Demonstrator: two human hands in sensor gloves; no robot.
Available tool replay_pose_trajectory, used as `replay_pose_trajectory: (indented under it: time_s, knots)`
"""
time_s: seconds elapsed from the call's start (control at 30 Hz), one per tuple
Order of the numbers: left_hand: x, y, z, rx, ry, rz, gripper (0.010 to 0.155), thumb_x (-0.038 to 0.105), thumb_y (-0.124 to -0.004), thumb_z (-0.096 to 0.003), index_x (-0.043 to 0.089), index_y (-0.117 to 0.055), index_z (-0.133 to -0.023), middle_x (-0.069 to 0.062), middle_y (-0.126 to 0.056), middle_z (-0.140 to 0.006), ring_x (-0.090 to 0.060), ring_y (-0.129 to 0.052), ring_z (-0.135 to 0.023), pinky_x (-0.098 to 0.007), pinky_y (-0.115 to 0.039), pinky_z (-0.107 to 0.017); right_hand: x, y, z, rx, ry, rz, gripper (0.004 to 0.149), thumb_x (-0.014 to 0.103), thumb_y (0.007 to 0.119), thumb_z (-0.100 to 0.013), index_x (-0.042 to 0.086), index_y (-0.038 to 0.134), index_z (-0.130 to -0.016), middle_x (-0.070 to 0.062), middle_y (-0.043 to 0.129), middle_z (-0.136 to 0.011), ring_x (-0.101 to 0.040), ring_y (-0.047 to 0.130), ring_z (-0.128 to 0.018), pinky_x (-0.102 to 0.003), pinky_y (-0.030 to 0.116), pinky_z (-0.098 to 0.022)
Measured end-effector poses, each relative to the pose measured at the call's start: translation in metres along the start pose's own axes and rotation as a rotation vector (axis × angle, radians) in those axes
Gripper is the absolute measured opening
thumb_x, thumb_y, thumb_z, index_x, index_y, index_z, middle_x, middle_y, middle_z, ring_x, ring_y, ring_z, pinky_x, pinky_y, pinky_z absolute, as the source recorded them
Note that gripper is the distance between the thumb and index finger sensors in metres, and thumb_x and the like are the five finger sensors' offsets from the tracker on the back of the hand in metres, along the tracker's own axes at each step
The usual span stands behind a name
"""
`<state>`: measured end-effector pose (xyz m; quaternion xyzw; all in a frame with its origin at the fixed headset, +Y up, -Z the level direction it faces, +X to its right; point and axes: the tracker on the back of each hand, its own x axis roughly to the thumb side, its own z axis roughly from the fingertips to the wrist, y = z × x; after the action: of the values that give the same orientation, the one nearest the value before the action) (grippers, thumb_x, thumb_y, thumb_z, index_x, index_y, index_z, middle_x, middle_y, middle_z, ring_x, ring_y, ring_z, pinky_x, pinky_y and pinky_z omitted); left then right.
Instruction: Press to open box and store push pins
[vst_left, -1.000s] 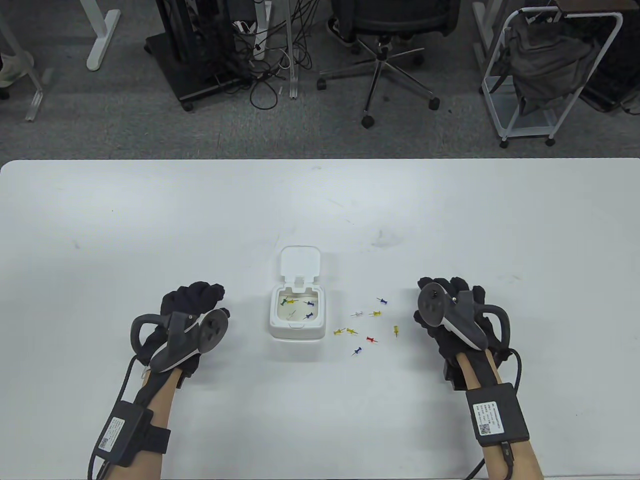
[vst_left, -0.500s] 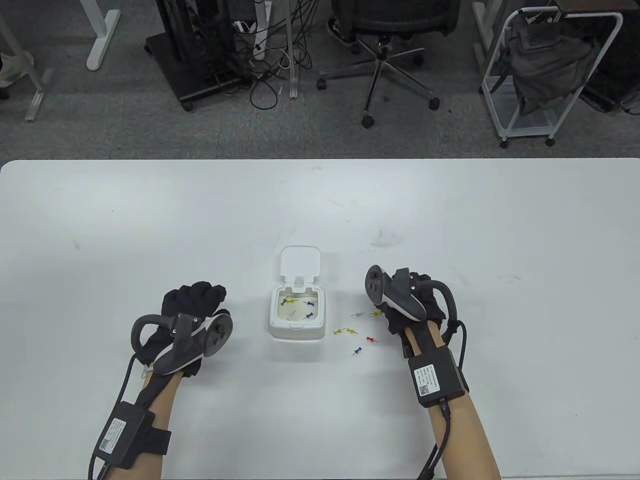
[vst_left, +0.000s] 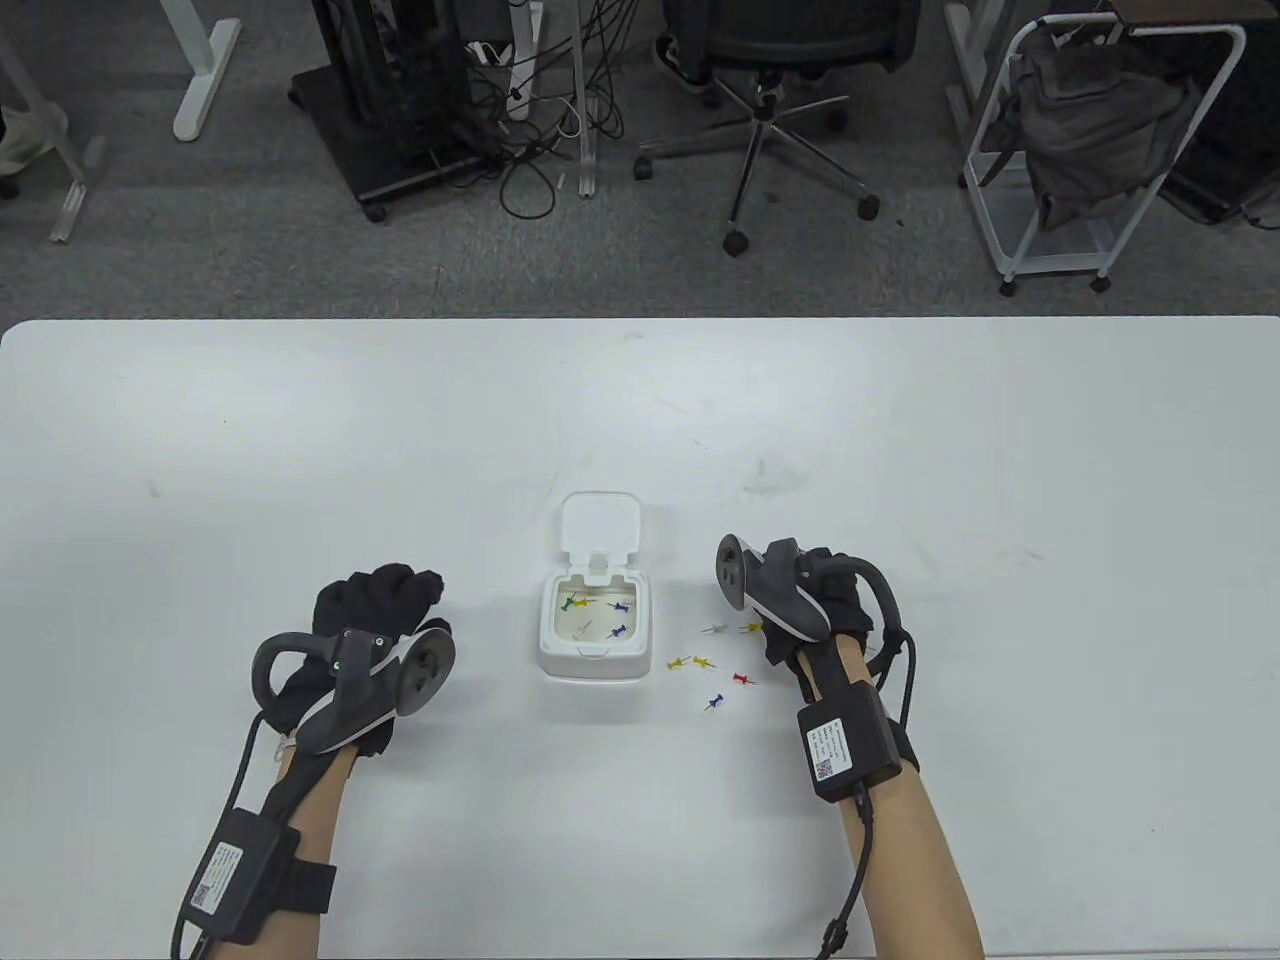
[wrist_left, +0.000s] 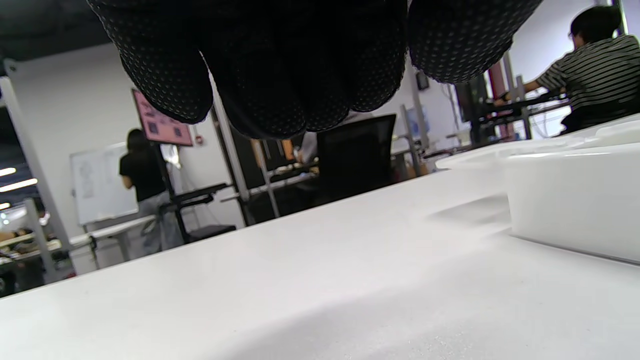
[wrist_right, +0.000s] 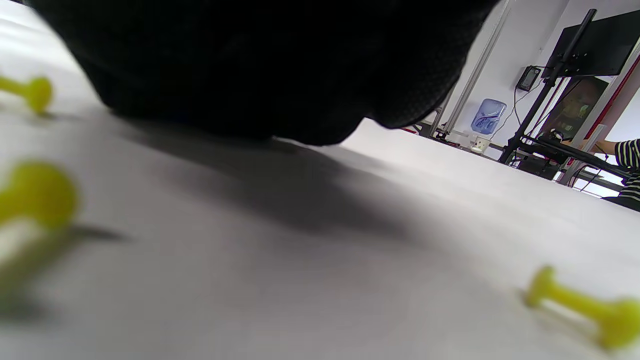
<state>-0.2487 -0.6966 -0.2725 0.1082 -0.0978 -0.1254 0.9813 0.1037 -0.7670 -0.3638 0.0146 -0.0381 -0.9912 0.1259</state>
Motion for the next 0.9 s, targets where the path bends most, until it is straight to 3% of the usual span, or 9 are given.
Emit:
replay_pose_trajectory:
  time_s: [0.47,0.9]
  knots:
    - [0.000,0.001,0.000,0.003,-0.008,-0.007,0.052,0.052,-0.068,-0.0511,0.033,-0.071,-0.100,0.004,-0.081,-0.103,-0.020,-0.093,-0.084,-0.050,-0.077,-0.074,-0.004,-0.005,0.005,-0.020,-0.030,-0.074,0.042,0.047,0.081,-0.034,0.034,0.079,-0.074,0.012,0.098,-0.064,-0.018,0.100,-0.062,-0.049,0.078,-0.068]
    - [0.002,0.002,0.000,-0.008,-0.016,-0.009,0.052,0.052,-0.068,-0.0511,0.033,-0.071,-0.100,0.005,-0.082,-0.103,-0.020,-0.093,-0.084,-0.050,-0.077,-0.074,0.030,-0.073,0.025,-0.142,-0.190,-0.161,0.043,0.046,0.080,-0.035,0.033,0.077,-0.076,0.012,0.095,-0.068,-0.019,0.097,-0.067,-0.051,0.075,-0.069]
